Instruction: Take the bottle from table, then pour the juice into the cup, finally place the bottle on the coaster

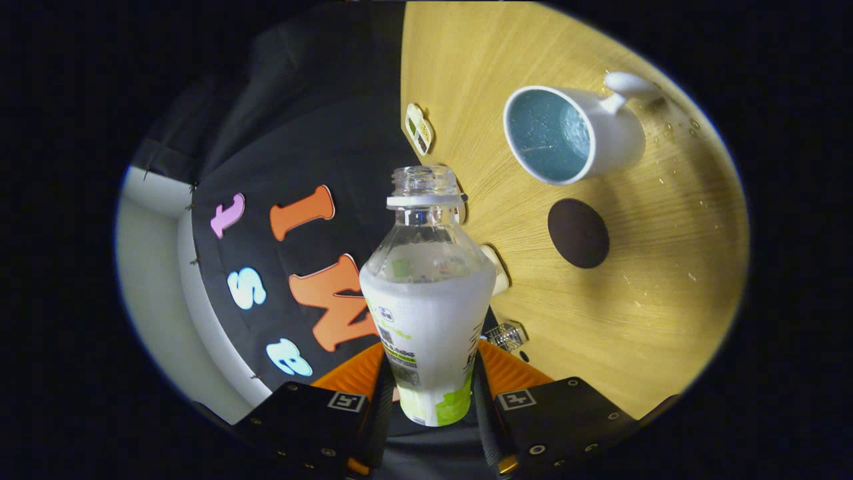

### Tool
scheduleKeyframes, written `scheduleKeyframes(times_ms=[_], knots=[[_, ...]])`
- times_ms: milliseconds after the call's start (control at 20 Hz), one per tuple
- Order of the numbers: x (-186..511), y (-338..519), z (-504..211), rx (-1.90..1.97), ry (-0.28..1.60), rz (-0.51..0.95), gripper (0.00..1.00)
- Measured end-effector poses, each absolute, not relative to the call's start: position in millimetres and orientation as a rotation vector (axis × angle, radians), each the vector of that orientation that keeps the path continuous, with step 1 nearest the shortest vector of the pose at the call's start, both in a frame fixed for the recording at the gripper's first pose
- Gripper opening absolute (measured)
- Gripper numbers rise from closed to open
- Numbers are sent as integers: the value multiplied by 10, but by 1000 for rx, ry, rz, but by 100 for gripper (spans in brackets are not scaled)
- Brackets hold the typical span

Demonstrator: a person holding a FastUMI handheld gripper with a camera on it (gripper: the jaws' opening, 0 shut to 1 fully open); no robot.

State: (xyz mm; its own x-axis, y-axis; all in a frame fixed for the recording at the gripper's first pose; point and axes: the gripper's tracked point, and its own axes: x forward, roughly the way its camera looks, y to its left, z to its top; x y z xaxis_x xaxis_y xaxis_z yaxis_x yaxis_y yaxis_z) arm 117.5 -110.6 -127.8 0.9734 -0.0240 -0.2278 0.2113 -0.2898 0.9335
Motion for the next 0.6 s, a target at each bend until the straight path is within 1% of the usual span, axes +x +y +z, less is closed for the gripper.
scheduleKeyframes(times_ms=[400,600], knots=[[1251,-1184,-1393,1236,238,-277,57],[1246,-1202,-1518,976,299,-349,57]])
